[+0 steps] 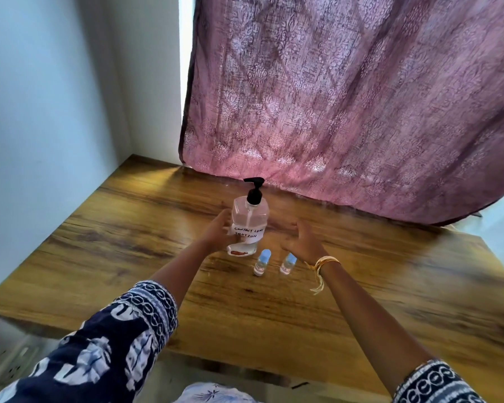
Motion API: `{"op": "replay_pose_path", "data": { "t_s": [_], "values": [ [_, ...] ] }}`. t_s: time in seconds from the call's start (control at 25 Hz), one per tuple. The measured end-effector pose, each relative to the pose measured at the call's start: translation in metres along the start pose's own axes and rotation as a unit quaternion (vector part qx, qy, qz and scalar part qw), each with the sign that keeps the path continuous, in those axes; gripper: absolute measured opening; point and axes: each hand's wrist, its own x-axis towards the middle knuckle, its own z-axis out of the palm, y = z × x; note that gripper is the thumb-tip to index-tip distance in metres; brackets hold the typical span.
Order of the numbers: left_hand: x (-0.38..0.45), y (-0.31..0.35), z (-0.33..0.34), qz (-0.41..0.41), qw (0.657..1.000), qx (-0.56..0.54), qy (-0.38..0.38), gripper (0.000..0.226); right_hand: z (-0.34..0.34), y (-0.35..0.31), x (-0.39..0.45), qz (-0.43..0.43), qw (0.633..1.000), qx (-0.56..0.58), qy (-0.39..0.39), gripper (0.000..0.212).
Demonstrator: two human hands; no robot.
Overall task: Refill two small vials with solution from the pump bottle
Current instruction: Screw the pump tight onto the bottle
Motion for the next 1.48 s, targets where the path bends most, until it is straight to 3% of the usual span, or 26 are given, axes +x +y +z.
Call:
{"op": "replay_pose_path", "data": {
  "t_s": [0.16, 0.24, 0.4, 0.6, 0.84, 1.04, 1.24, 1.48],
  "values": [
    [-0.007, -0.009, 0.010, -0.009, 1.000, 0.013, 0.012, 0.086, 0.003, 0.020, -0.005, 0.102, 0.994, 0.033, -0.032, 0.065],
    [-0.012, -0.018, 0.022, -0.070, 0.994, 0.065, 0.048, 0.092, 0.007, 0.030, -0.012, 0.131, 0.987, 0.004, -0.091, 0.066],
    [-0.031, -0.038, 0.040, -0.107, 0.977, 0.092, 0.162, 0.038, 0.024, 0.042, -0.022, 0.106, 0.990, 0.037, -0.083, 0.043],
    [-0.050, -0.057, 0.062, -0.026, 0.967, 0.214, 0.133, 0.020, 0.035, 0.044, -0.017, 0.059, 0.997, -0.039, -0.030, 0.008],
    [-0.045, -0.042, 0.090, -0.022, 0.956, 0.261, 0.129, 0.042, 0.027, 0.040, 0.025, 0.054, 0.996, -0.075, -0.010, 0.026],
    [-0.043, -0.037, 0.102, -0.052, 0.947, 0.276, 0.156, 0.028, 0.022, 0.049, 0.056, 0.062, 0.996, -0.064, -0.011, 0.038],
    [-0.032, -0.027, 0.129, -0.065, 0.938, 0.274, 0.201, 0.031, 0.024, 0.061, 0.049, 0.023, 0.999, -0.017, 0.014, 0.016],
    [-0.004, -0.014, 0.151, -0.096, 0.927, 0.267, 0.244, 0.034, 0.023, 0.077, 0.039, 0.048, 0.997, 0.050, 0.018, 0.022]
  ]
}}
